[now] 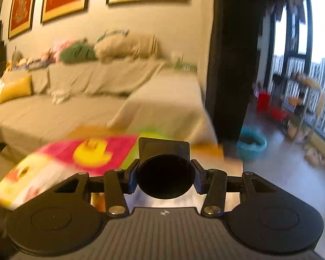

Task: Organize rigid objects
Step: 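Carry the black cap into the pink box and open the right tool, then move the left tool over the mat to the white square adapter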

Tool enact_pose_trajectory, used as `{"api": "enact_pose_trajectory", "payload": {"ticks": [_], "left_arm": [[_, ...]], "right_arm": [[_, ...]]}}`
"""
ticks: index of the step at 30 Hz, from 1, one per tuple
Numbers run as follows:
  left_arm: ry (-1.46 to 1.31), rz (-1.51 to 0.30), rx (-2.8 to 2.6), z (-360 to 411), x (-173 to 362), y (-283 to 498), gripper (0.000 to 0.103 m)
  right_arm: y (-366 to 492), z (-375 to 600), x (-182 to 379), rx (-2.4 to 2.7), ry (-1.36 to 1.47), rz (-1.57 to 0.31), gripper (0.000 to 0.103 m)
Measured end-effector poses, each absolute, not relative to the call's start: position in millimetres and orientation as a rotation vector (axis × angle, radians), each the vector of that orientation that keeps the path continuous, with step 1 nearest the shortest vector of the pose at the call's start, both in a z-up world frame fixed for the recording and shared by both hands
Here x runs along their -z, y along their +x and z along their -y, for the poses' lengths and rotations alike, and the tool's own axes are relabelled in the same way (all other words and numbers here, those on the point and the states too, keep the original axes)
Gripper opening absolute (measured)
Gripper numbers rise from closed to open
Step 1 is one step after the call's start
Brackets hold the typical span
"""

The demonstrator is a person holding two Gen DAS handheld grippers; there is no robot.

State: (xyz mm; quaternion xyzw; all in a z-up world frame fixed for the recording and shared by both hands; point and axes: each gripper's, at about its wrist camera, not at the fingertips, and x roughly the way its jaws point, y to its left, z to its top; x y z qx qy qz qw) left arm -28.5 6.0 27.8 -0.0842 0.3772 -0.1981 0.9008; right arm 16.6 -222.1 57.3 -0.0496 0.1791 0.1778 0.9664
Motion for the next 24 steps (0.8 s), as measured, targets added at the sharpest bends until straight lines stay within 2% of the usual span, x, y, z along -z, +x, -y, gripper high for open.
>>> {"api": "enact_pose_trajectory", "payload": {"ticks": [1,2,6,10,16,24], "left_arm": [[-0.165,-0.778,0.402,-6.1,-28.5,-29.8,0.055],[-0.155,-0.773,0.395,-6.7,-29.5,-31.0,0.055],[-0.114,-0.743,0.369,-16.6,-32.5,-35.6,0.055],[-0.120,-0.729,0.339,-30.2,-36.6,-32.4,0.055],[-0.139,-0.704,0.241,-53.3,-42.8,-23.4,0.055],[-0.186,-0.661,0.047,-88.9,-50.3,-21.1,0.055]], "right_arm": [[28.0,219.7,-57.7,-0.360,-0.085,-0.355,0.059],[41.4,216.2,-55.9,-0.346,-0.064,-0.377,0.070],[43.2,209.9,-36.4,-0.417,-0.008,-0.445,0.071],[8.2,200.9,-6.8,-0.430,-0.107,-0.462,0.072],[-44.8,196.4,32.0,-0.410,-0.188,-0.470,0.084],[-38.6,184.3,71.3,-0.412,-0.182,-0.616,0.085]]}}
